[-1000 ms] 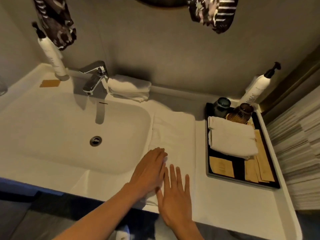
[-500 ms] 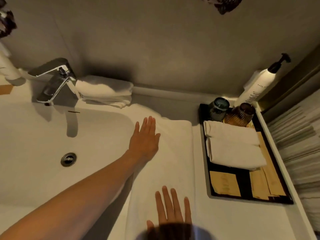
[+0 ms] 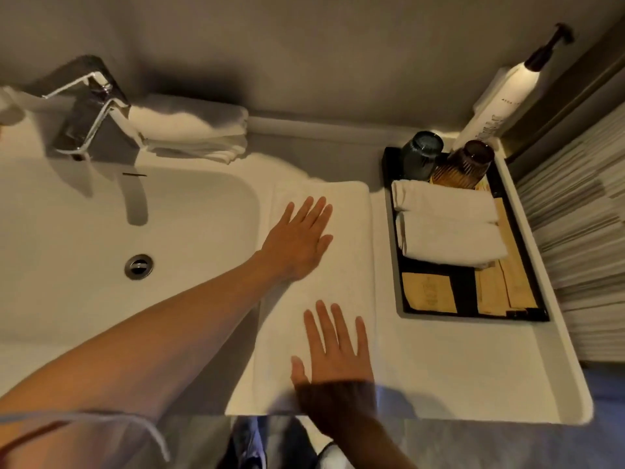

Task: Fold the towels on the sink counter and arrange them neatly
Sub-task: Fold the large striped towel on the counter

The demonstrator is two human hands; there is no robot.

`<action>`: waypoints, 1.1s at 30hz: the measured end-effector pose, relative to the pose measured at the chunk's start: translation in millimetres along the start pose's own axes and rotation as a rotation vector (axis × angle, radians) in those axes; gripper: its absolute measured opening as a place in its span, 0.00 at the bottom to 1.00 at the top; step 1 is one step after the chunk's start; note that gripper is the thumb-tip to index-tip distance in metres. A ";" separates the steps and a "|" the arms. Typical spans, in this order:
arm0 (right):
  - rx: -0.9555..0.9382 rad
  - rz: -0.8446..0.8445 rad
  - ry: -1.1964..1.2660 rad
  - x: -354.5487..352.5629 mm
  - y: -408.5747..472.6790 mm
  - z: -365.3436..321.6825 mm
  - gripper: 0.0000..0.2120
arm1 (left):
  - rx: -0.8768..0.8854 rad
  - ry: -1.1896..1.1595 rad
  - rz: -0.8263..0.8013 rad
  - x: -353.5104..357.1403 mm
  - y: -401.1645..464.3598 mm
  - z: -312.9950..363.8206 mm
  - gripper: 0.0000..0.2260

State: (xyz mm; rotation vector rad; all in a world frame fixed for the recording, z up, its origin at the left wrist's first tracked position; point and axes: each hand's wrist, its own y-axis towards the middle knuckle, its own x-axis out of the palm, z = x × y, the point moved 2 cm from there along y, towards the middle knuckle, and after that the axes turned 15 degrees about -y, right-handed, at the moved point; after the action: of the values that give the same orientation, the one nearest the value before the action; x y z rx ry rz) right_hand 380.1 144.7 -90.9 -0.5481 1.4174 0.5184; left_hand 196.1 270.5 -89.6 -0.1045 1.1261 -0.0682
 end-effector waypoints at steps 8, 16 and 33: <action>-0.122 -0.044 0.056 -29.4 -46.2 29.3 0.33 | 0.072 -0.121 -0.116 13.4 -210.2 37.2 0.29; -0.261 -0.171 -0.052 2.5 -127.8 55.8 0.50 | 0.064 0.025 -0.095 59.2 -289.1 68.1 0.40; -0.018 -0.067 0.638 -22.4 -112.6 94.0 0.11 | -0.032 -0.581 0.051 12.3 -286.4 68.8 0.09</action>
State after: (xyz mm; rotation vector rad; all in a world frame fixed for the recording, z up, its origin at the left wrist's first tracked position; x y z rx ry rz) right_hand 521.8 117.3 -56.6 -0.8174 1.9893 0.3093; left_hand 263.0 -11.8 -37.6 -0.1150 0.5494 0.0261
